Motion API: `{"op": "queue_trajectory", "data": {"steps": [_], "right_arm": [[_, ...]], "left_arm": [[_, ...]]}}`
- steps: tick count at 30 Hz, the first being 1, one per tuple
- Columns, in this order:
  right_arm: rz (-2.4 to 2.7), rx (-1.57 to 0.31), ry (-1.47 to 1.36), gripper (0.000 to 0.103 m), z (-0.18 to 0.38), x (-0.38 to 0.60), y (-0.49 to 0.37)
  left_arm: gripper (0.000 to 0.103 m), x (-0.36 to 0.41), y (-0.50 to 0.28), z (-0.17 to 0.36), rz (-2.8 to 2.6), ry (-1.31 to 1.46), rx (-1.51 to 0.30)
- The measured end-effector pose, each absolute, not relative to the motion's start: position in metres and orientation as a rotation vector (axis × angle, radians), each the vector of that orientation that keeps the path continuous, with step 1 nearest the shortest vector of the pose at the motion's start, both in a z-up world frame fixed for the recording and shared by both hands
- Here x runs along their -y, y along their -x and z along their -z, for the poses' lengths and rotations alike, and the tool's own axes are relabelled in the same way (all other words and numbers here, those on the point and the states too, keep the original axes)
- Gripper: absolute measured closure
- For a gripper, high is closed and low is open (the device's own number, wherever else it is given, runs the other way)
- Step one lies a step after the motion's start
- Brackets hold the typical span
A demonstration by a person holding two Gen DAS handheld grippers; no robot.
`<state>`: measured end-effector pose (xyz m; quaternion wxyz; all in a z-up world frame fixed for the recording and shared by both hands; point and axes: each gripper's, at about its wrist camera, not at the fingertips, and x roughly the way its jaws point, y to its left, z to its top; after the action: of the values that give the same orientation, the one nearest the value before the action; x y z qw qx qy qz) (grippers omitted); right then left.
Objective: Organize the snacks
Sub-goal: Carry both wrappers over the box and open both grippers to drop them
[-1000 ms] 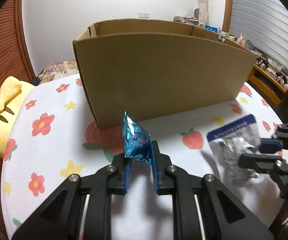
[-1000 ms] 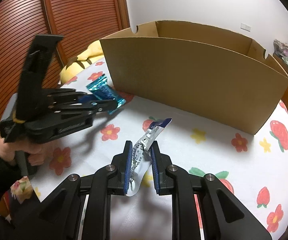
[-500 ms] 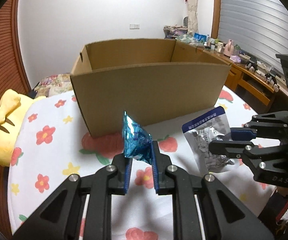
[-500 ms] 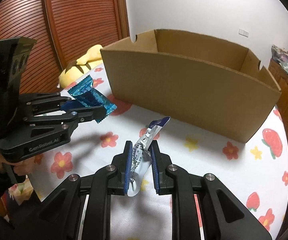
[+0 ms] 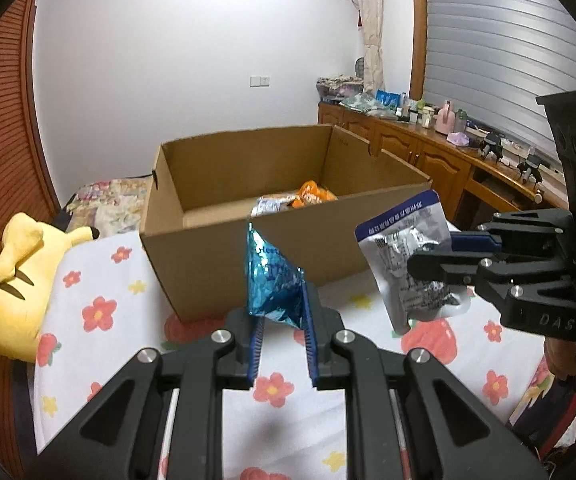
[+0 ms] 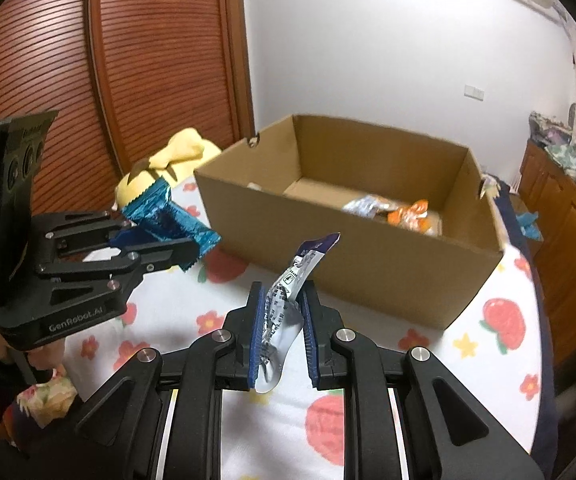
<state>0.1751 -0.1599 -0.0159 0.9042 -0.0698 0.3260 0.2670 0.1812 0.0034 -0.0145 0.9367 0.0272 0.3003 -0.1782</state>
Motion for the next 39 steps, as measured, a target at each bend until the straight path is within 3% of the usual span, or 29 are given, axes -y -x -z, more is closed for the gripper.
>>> {"op": "queue_trajectory", "data": {"steps": [18,39], "right_arm": [[-0.543,-0.602,0.135,0.088,-0.032,0.168,-0.236],[-0.446,-0.662,0.132,0.087,0.0,0.203,-0.326]], "left_arm": [[0.087,-0.006,-0.242,-0.036,0.333,-0.053,-0.558],[0.082,-0.003,-0.338,-0.007,0.29,-0.022,-0.654]]}}
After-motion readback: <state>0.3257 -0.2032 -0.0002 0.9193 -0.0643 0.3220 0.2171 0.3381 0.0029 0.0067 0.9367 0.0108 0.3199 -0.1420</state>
